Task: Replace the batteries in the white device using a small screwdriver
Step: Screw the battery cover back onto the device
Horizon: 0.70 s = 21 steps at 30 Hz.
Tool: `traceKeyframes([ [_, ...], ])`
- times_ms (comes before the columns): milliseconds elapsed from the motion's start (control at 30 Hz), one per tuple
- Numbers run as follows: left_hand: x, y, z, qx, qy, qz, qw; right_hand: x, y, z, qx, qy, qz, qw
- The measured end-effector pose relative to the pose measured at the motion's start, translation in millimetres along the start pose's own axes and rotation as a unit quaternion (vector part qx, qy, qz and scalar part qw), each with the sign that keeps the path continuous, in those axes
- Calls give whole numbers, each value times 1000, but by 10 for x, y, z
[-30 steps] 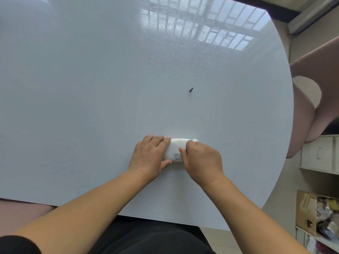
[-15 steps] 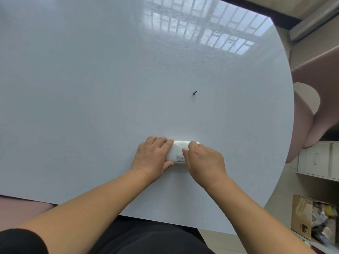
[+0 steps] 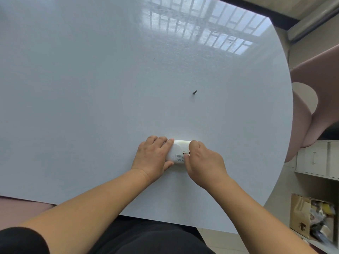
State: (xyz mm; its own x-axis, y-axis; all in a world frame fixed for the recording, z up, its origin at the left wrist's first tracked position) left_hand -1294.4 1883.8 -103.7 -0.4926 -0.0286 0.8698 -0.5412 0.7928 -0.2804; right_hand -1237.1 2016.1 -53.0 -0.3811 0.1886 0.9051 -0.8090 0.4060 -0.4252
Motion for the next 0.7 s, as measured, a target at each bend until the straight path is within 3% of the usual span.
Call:
traceKeyframes([
  [200, 11, 7, -4, -2, 2, -3, 1000, 52, -78, 35, 41, -29, -13, 999],
  [333, 8, 5, -8, -1, 3, -3, 1000, 81, -69, 17, 15, -24, -34, 999],
  [433, 6, 6, -8, -1, 2, -2, 1000, -45, -22, -46, -13, 23, -6, 1000],
  [700, 16, 7, -12, -1, 0, -3, 1000, 37, -63, 30, 26, -17, -9, 999],
])
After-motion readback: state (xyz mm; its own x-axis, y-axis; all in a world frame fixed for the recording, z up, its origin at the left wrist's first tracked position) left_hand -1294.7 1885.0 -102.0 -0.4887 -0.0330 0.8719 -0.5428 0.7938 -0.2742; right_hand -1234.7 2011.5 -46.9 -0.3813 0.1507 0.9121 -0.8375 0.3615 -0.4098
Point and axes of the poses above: each hand's wrist, its own y-axis towards the middle knuckle, its own x-axis out of the back of the hand, z = x × y, the point moved 6 cm from there along y, towards the middle knuckle, and after that the axes turned 11 degrees about -x, right-handed, at the moved point
